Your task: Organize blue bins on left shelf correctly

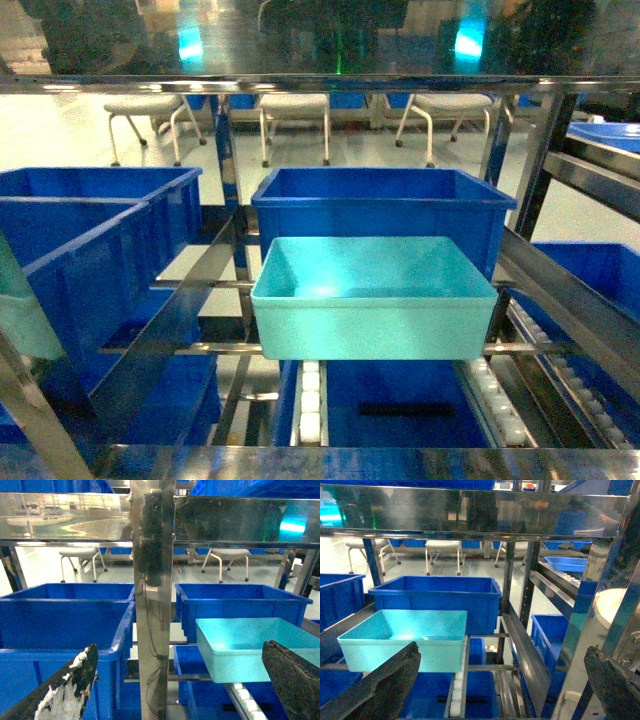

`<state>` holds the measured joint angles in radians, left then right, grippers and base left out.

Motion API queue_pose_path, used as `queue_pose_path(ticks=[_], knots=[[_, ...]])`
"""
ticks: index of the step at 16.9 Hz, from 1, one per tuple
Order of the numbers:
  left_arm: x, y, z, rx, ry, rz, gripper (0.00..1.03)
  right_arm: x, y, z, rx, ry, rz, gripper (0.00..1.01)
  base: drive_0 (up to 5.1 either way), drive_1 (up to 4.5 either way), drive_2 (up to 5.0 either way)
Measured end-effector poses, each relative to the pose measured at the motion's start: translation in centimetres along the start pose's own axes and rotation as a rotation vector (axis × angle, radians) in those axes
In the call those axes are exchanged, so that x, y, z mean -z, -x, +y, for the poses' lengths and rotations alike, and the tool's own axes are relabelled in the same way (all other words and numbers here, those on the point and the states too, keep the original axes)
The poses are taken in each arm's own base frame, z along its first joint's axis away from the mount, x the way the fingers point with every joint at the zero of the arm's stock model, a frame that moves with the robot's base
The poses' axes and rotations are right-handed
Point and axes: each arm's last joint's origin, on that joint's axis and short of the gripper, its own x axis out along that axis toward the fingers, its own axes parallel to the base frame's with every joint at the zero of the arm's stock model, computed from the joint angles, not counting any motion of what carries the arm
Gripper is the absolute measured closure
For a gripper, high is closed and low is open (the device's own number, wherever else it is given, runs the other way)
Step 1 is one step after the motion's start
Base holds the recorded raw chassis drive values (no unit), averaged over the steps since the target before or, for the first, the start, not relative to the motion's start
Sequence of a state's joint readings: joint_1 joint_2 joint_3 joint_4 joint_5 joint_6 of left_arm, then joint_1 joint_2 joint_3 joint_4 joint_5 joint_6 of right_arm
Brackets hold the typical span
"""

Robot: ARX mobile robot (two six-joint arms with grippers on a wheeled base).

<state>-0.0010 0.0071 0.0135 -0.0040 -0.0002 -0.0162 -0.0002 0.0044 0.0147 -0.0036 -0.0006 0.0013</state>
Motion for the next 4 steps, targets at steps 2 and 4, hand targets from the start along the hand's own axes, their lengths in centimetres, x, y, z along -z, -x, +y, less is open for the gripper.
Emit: queue_pose_path(ticks=[2, 4], knots=[[0.0, 0.0, 0.0, 0.0, 0.0, 0.0, 0.05, 0.0, 0.0, 0.0, 0.0, 0.0, 0.0, 0.03, 0.0, 0.0, 0.0], [0.0, 0.0, 0.0, 0.0, 0.0, 0.0, 0.05, 0.0, 0.0, 0.0, 0.0, 0.0, 0.0, 0.03, 0.0, 0.0, 0.0]])
